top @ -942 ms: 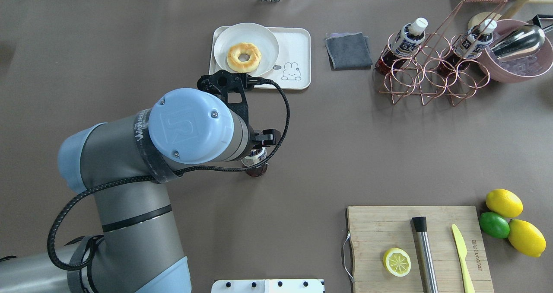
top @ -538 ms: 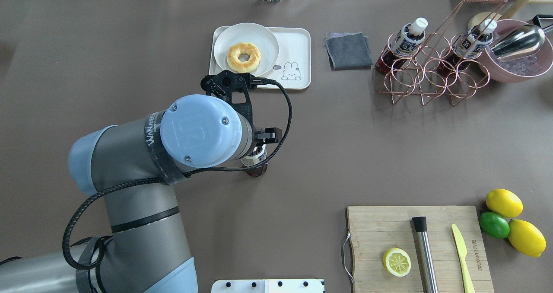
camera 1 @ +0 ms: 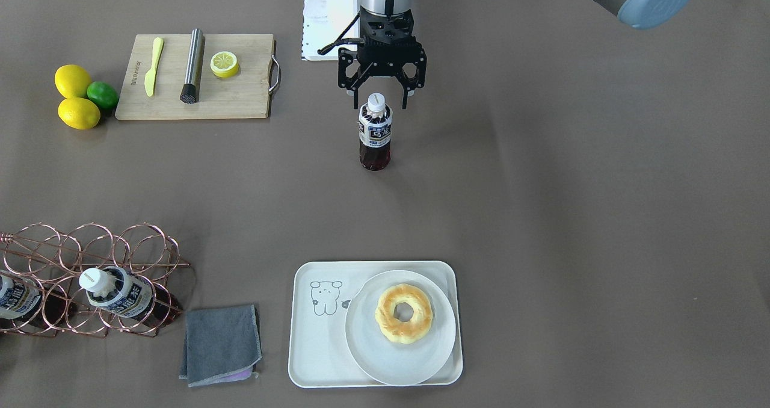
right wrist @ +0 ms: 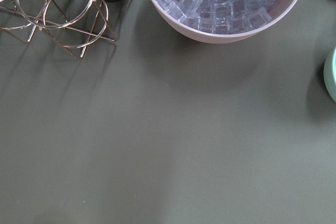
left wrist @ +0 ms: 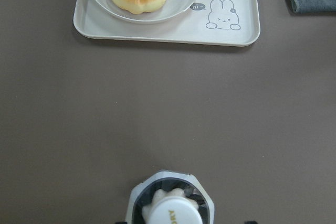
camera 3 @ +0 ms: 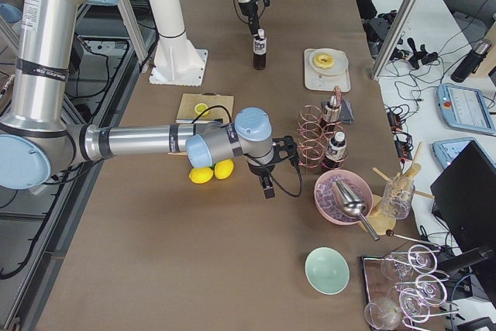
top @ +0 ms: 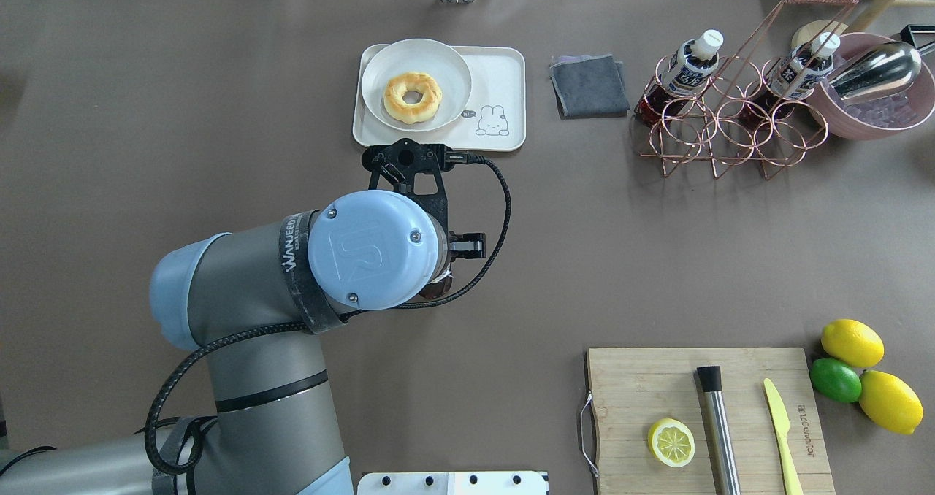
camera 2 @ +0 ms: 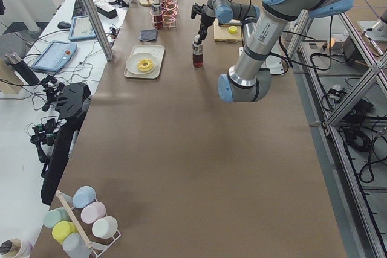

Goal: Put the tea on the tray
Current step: 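Lower the left gripper onto the tea bottle and close on it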

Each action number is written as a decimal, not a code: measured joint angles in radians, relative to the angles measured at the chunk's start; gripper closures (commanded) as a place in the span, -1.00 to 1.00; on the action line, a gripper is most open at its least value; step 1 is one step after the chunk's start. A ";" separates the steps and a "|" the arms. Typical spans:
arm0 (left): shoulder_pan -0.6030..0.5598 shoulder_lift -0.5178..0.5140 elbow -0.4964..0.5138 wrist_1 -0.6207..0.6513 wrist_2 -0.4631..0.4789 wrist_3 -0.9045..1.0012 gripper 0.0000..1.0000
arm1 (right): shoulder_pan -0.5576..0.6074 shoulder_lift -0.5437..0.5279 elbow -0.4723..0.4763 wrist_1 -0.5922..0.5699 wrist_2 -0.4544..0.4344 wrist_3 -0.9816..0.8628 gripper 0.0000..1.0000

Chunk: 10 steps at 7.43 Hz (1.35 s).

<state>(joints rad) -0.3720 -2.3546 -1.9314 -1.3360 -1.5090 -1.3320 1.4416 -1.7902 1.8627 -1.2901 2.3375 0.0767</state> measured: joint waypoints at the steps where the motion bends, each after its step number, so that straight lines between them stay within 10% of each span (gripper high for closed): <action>1: 0.003 -0.003 -0.001 0.001 0.001 -0.001 0.03 | 0.002 0.000 0.001 0.000 0.001 0.000 -1.00; 10: -0.031 0.004 -0.004 0.003 0.001 0.007 0.07 | 0.009 0.006 0.005 -0.002 0.005 0.000 -1.00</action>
<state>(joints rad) -0.4034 -2.3501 -1.9353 -1.3330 -1.5079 -1.3247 1.4509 -1.7842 1.8678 -1.2916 2.3424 0.0767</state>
